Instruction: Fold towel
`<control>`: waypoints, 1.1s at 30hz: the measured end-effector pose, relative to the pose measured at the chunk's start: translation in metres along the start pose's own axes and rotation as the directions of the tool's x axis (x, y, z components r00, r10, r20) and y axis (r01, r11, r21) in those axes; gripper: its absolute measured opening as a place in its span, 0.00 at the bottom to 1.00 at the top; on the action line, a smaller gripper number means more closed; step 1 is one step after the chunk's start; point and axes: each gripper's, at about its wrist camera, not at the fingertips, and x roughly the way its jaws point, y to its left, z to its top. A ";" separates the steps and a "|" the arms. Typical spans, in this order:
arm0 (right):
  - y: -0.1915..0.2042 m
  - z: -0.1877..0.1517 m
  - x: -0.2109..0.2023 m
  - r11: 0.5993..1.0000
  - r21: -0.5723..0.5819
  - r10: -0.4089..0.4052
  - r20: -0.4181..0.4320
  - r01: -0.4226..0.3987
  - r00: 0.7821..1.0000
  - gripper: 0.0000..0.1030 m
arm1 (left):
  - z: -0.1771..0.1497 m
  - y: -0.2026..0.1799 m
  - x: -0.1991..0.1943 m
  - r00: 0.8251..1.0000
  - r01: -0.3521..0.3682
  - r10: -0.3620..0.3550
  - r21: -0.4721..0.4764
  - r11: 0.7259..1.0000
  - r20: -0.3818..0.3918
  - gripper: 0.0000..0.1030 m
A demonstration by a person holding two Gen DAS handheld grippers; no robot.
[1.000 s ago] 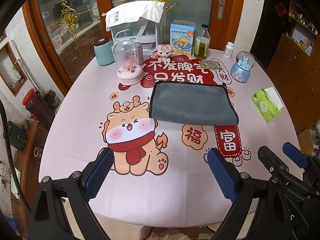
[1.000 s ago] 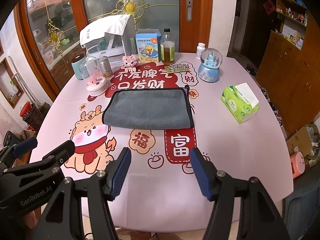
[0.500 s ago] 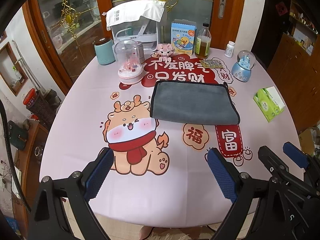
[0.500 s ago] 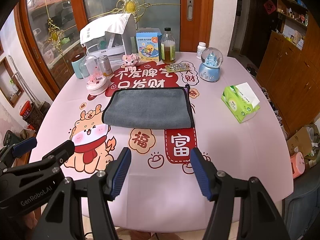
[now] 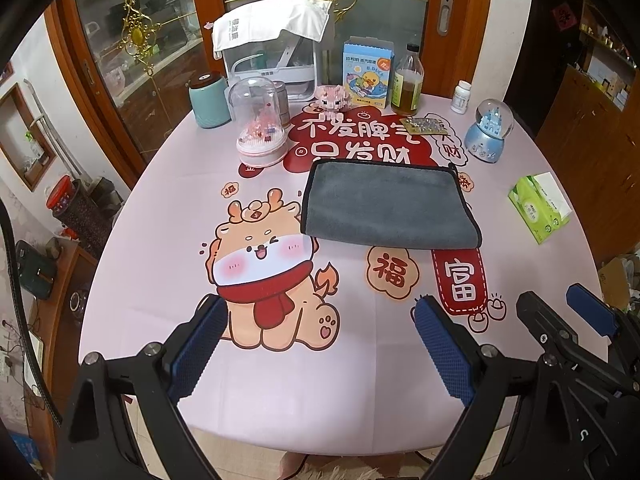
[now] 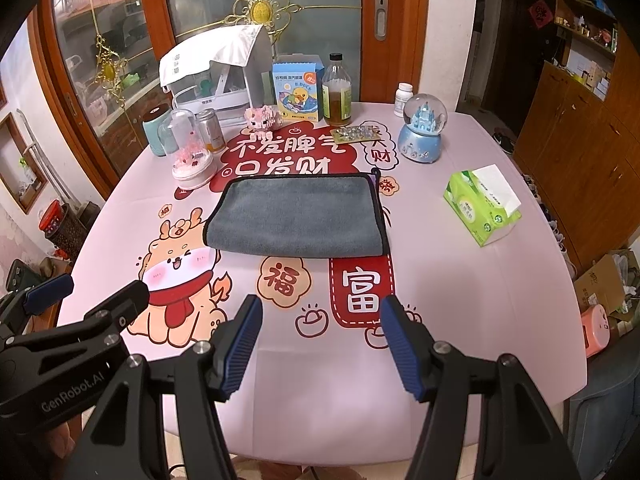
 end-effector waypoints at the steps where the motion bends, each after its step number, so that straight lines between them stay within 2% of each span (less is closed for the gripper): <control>1: 0.000 0.000 0.000 1.000 0.000 0.000 0.000 0.000 1.000 0.60 | -0.001 0.000 0.000 1.000 -0.001 0.001 0.000 1.000 0.000 0.91; 33: 0.005 -0.004 0.006 1.000 -0.004 0.000 -0.012 0.000 1.000 0.60 | -0.005 0.007 0.004 1.000 -0.003 0.003 -0.001 1.000 -0.009 0.91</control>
